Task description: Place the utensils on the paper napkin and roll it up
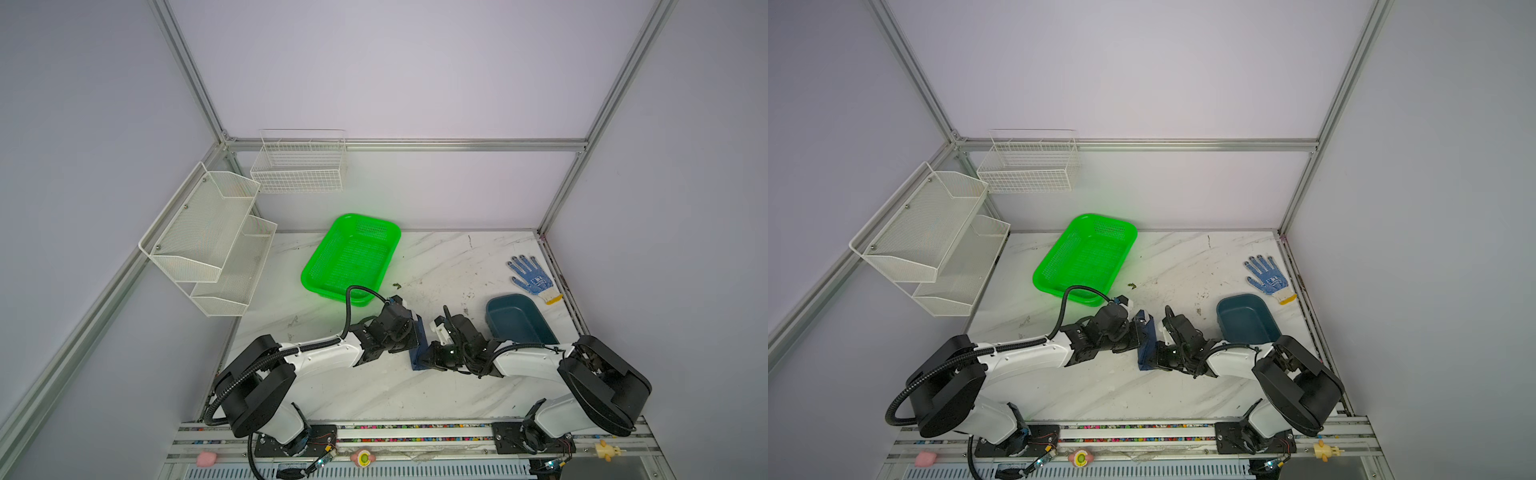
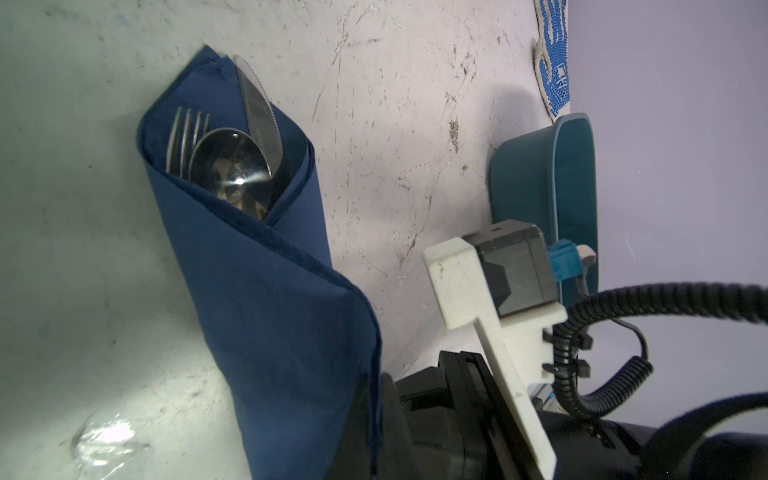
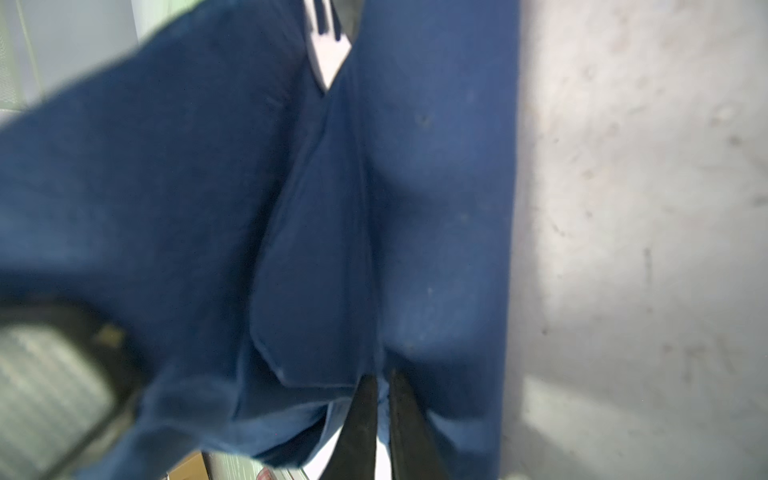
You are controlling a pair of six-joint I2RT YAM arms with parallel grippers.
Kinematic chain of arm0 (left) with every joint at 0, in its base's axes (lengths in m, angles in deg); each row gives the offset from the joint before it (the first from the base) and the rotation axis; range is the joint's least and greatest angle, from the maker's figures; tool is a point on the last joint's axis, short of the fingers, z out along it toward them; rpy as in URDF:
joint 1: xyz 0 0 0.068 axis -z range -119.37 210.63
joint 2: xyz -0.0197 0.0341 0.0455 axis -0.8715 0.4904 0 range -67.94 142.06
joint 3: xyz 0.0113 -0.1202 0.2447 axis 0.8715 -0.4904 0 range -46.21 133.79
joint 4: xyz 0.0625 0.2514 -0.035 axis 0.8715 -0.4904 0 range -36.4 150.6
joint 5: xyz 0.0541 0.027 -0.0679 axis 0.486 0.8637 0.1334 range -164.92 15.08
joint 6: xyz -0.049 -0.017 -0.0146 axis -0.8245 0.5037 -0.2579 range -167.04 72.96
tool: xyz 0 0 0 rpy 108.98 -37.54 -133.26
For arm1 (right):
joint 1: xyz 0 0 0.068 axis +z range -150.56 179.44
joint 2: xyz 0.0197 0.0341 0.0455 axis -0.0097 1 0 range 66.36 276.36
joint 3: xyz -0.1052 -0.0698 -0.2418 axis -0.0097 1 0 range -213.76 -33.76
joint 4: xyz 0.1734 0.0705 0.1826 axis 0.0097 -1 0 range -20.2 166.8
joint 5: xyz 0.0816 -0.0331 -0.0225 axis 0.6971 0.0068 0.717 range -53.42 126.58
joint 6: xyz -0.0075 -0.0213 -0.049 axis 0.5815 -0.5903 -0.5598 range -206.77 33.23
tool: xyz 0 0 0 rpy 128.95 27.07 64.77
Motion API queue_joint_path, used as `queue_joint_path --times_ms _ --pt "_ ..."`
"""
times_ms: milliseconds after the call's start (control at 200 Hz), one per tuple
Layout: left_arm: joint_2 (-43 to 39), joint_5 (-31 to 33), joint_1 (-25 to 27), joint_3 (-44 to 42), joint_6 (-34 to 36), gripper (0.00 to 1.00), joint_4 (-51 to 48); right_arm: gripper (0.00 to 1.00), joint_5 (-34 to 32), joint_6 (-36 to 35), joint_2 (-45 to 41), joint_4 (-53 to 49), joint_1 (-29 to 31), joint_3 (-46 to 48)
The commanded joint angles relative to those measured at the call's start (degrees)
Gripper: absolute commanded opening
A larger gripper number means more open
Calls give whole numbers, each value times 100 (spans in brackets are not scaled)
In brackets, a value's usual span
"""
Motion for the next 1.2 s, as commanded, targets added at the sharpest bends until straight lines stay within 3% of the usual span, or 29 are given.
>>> queue_joint_path --times_ms 0,650,950,1195 --pt "56 -84 61 575 68 0 106 12 -112 19 -3 -59 -35 109" --pt "526 -56 190 1082 -117 0 0 12 -122 27 -217 -41 -97 262" --pt "593 -57 197 1073 -73 0 -34 13 211 -14 -795 24 -484 561" --pt "660 -137 208 1144 -46 0 -42 13 306 -137 -396 142 -580 523"
